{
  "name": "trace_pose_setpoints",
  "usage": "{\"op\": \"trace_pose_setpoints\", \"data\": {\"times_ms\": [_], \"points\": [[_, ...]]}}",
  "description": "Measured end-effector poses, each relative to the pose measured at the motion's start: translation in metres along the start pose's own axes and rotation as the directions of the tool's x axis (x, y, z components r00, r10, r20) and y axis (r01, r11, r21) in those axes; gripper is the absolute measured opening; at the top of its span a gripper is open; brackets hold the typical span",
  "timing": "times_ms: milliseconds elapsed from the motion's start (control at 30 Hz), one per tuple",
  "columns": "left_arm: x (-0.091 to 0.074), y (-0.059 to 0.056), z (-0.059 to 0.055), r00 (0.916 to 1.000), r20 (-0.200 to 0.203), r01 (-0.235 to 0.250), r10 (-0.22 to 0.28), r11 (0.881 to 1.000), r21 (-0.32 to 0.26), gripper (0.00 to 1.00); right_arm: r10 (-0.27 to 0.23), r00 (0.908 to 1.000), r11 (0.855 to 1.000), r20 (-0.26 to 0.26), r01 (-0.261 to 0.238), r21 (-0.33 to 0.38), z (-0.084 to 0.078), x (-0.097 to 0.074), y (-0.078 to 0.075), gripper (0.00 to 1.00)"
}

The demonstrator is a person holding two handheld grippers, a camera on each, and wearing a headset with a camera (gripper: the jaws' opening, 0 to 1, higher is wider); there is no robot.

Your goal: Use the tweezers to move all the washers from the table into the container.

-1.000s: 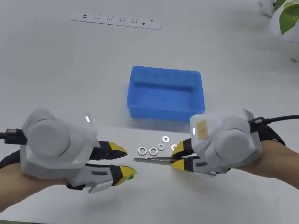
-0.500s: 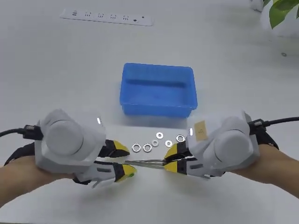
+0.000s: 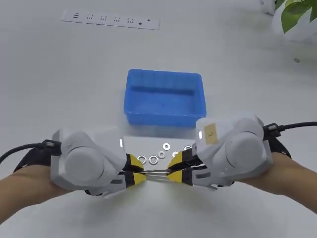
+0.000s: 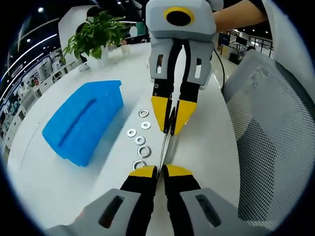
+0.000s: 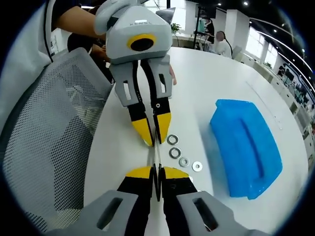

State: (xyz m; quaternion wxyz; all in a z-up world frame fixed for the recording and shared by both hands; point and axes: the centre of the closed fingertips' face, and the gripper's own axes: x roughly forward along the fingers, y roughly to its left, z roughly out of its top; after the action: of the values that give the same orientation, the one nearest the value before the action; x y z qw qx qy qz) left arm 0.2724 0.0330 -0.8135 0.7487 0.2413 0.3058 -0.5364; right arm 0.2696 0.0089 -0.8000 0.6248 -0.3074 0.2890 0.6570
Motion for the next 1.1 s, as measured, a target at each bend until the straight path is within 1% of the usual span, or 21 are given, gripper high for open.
{"op": "trace_pose_setpoints", "data": {"times_ms": [100,167,233,267,333,433,467,533,567,600,633,667,700,733,800,833,867,900,967,1000,1100], "points": [[0.001,0.0,0.001,1.0,-0.001,0.007,-0.007,1.0,0.0,0.1,-0.001,1.0,1.0,0.0,0.001,-0.007,0.001,-0.001,0.002,0.07],[0.001,-0.001,0.001,0.9999,-0.01,0.013,-0.013,1.0,0.014,0.09,-0.004,1.0,1.0,0.006,0.004,-0.013,0.002,-0.002,0.002,0.07],[0.001,-0.003,0.0,0.9994,-0.031,0.02,-0.018,0.998,0.057,0.08,-0.004,0.9999,1.0,0.013,0.004,-0.02,0.003,-0.003,0.003,0.08],[-0.001,-0.006,-0.002,0.9979,-0.057,0.034,-0.029,0.995,0.093,0.07,-0.003,0.9999,1.0,0.014,0.004,-0.023,0.003,-0.002,0.004,0.08],[-0.003,-0.009,-0.002,0.996,-0.078,0.049,-0.042,0.994,0.094,0.07,0.012,0.9999,0.999,0.003,-0.012,-0.051,0.004,0.0,0.01,0.08],[-0.011,-0.012,-0.001,0.9952,-0.08,0.064,-0.057,0.994,0.091,0.07,0.001,0.9998,0.995,-0.02,-0.003,-0.099,0.002,0.004,0.014,0.08],[-0.014,-0.013,0.002,0.9956,-0.073,0.066,-0.059,0.993,0.093,0.07,-0.002,0.9997,0.995,-0.025,0.0,-0.1,0.001,0.004,0.015,0.08],[-0.024,-0.016,0.011,0.9967,-0.037,0.075,-0.073,0.994,0.076,0.07,-0.004,0.9997,0.994,-0.023,0.001,-0.107,0.001,0.004,0.017,0.08],[-0.03,-0.016,0.017,0.9972,-0.01,0.075,-0.074,0.995,0.073,0.07,-0.007,0.9999,0.994,-0.016,0.005,-0.109,0.001,0.003,0.017,0.08],[-0.032,-0.017,0.02,0.9971,0.004,0.075,-0.076,0.994,0.076,0.07,-0.006,1.0,0.994,-0.002,0.006,-0.108,0.003,0.003,0.018,0.08],[-0.037,-0.018,0.025,0.9967,0.028,0.074,-0.076,0.995,0.068,0.07,-0.012,0.9999,0.994,0.01,0.013,-0.105,0.005,0.002,0.018,0.08],[-0.04,-0.018,0.025,0.9975,0.018,0.066,-0.068,0.995,0.072,0.07,-0.023,0.9991,0.996,0.034,0.026,-0.089,0.009,0.001,0.016,0.08],[-0.043,-0.017,0.029,0.9976,0.034,0.057,-0.06,0.995,0.083,0.07,-0.023,0.9987,0.996,0.045,0.027,-0.088,0.012,0.001,0.016,0.08],[-0.046,-0.018,0.033,0.9973,0.045,0.055,-0.059,0.995,0.078,0.07,-0.027,0.998,0.995,0.057,0.033,-0.095,0.014,0.0,0.016,0.08],[-0.05,-0.018,0.04,0.997,0.059,0.045,-0.05,0.996,0.08,0.07,-0.031,0.9969,0.995,0.072,0.038,-0.09,0.017,0.0,0.015,0.08],[-0.051,-0.018,0.043,0.9966,0.065,0.047,-0.052,0.996,0.075,0.07,-0.032,0.9965,0.995,0.078,0.039,-0.093,0.018,-0.001,0.015,0.08],[-0.053,-0.019,0.049,0.9949,0.083,0.051,-0.056,0.996,0.071,0.07,-0.035,0.9953,0.993,0.09,0.044,-0.105,0.021,-0.002,0.016,0.08],[-0.053,-0.019,0.053,0.9944,0.094,0.042,-0.049,0.996,0.076,0.06,-0.038,0.9948,0.993,0.094,0.049,-0.108,0.022,-0.002,0.015,0.08],[-0.052,-0.02,0.058,0.9929,0.105,0.048,-0.056,0.996,0.074,0.05,-0.038,0.9938,0.993,0.105,0.05,-0.109,0.023,-0.004,0.015,0.08],[-0.05,-0.021,0.062,0.9918,0.117,0.044,-0.052,0.997,0.071,0.05,-0.042,0.9919,0.993,0.12,0.055,-0.105,0.024,-0.005,0.015,0.08],[-0.044,-0.022,0.064,0.9927,0.111,0.039,-0.048,0.996,0.081,0.05,-0.048,0.99,0.994,0.133,0.061,-0.096,0.023,-0.006,0.015,0.08]]}}
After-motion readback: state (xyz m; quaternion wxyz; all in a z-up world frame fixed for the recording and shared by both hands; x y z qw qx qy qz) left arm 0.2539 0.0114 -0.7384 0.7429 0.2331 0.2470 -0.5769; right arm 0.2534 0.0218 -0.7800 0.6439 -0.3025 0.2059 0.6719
